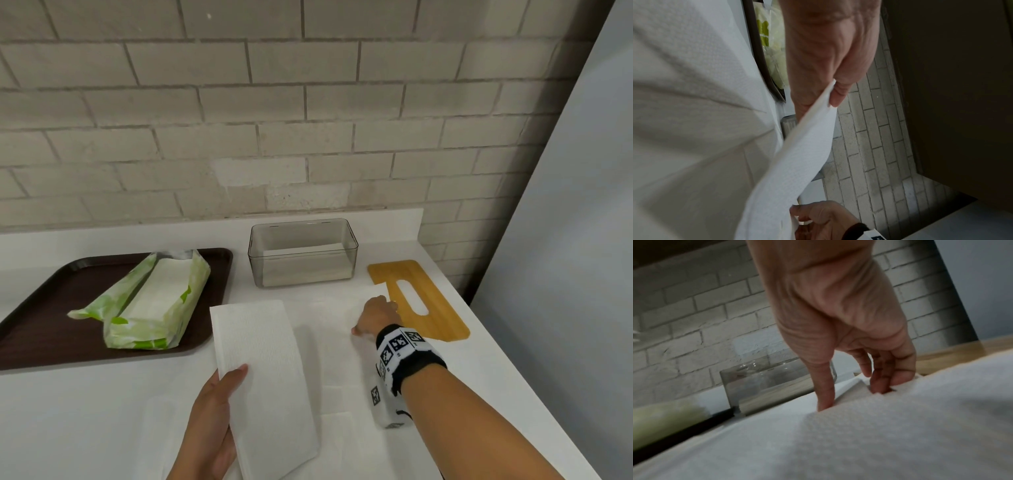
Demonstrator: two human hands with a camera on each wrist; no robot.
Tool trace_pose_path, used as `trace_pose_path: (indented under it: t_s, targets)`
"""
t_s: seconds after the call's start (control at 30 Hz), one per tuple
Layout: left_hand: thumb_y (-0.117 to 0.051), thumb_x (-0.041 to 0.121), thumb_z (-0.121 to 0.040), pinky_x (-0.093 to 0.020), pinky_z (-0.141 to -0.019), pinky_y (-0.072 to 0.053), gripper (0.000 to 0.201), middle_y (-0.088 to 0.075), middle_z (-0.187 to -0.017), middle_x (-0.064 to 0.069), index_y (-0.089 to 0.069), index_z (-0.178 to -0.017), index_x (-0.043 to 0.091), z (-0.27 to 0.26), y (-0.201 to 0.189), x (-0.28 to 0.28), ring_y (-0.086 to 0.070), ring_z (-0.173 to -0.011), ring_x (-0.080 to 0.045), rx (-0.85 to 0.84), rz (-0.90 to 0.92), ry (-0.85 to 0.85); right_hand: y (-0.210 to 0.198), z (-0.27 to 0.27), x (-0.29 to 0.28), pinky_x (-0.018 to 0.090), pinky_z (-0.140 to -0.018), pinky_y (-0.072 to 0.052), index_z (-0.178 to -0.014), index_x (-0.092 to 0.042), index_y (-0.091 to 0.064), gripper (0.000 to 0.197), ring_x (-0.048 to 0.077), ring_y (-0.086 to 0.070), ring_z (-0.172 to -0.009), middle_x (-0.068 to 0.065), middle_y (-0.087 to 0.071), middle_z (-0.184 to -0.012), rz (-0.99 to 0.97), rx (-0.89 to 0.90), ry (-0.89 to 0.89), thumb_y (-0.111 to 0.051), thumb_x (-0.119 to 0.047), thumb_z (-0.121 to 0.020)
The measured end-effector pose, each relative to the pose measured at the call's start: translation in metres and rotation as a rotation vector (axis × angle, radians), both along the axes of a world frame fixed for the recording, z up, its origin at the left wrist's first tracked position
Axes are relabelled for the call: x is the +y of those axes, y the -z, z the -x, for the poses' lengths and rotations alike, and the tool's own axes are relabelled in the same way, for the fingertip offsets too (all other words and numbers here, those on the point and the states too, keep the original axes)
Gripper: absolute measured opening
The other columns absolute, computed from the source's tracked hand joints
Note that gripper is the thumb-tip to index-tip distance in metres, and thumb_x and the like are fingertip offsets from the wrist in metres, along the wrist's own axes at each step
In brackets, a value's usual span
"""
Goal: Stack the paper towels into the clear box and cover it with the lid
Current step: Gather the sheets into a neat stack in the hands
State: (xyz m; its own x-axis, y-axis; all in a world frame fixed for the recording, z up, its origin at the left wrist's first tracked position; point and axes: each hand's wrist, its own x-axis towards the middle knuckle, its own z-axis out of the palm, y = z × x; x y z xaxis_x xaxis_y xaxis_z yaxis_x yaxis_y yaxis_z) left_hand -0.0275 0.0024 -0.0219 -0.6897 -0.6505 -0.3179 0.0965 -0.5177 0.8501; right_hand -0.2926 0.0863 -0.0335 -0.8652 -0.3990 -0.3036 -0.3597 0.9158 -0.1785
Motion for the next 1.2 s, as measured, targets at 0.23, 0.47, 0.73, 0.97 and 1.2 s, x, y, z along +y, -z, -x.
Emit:
trace_pose_path:
  t_s: [0.23, 0.47, 0.73, 0.97, 1.2]
  targets:
    - [-0.047, 0.01, -0.093, -0.049, -0.084, -0.05, 0.033, -0.066, -0.11, -0.025, -0.056, -0.124, 0.005, -0.009, -0.001, -0.001, -0.062, -0.1, -0.042, -0.005, -0.021, -0.008, 0.004, 0.004, -0.009, 0.03, -0.08, -0.047, -0.09, -0.007, -0.056, 0.007, 0.026, -0.057, -0.097, 0.009, -0.059, -0.097, 0.443, -0.08, 0.092, -0.06, -0.012, -0.087]
    - [-0.05, 0.018, -0.093, -0.049, -0.085, -0.05, 0.033, -0.07, -0.107, -0.019, -0.058, -0.123, 0.008, -0.014, -0.003, -0.003, -0.064, -0.099, -0.038, -0.018, -0.08, -0.061, -0.08, -0.021, 0.018, 0.025, -0.068, -0.047, -0.085, -0.012, -0.058, 0.017, 0.019, -0.058, -0.078, 0.005, -0.063, -0.085, 1.449, -0.47, 0.01, -0.048, -0.019, -0.097]
    - [-0.047, 0.041, -0.094, -0.048, -0.089, -0.048, 0.043, -0.071, -0.11, -0.014, -0.058, -0.123, 0.011, 0.003, -0.015, 0.007, -0.065, -0.104, -0.032, 0.021, -0.232, -0.018, -0.081, -0.112, 0.008, 0.022, -0.059, -0.043, -0.078, -0.024, -0.052, 0.026, 0.006, -0.052, -0.063, -0.009, -0.057, -0.071, 1.288, -0.443, -0.138, -0.04, -0.028, -0.1]
    - [-0.051, 0.024, -0.095, -0.052, -0.098, -0.046, 0.026, -0.071, -0.107, -0.011, -0.06, -0.118, 0.014, 0.005, -0.006, 0.016, -0.065, -0.102, -0.033, -0.09, -0.039, 0.02, -0.034, -0.136, 0.003, 0.022, -0.054, -0.033, -0.09, -0.017, -0.042, 0.01, 0.013, -0.046, -0.067, -0.005, -0.046, -0.071, 0.781, -0.253, -0.284, -0.045, -0.023, -0.097]
    - [-0.052, 0.015, -0.093, -0.045, -0.082, -0.051, 0.026, -0.071, -0.105, -0.016, -0.061, -0.117, 0.009, -0.02, -0.006, 0.002, -0.065, -0.099, -0.035, -0.076, -0.005, -0.012, -0.041, -0.025, 0.041, 0.012, -0.074, -0.041, -0.093, -0.013, -0.066, 0.019, 0.013, -0.058, -0.091, 0.003, -0.064, -0.102, 0.321, -0.103, -0.424, -0.057, 0.0, -0.084]
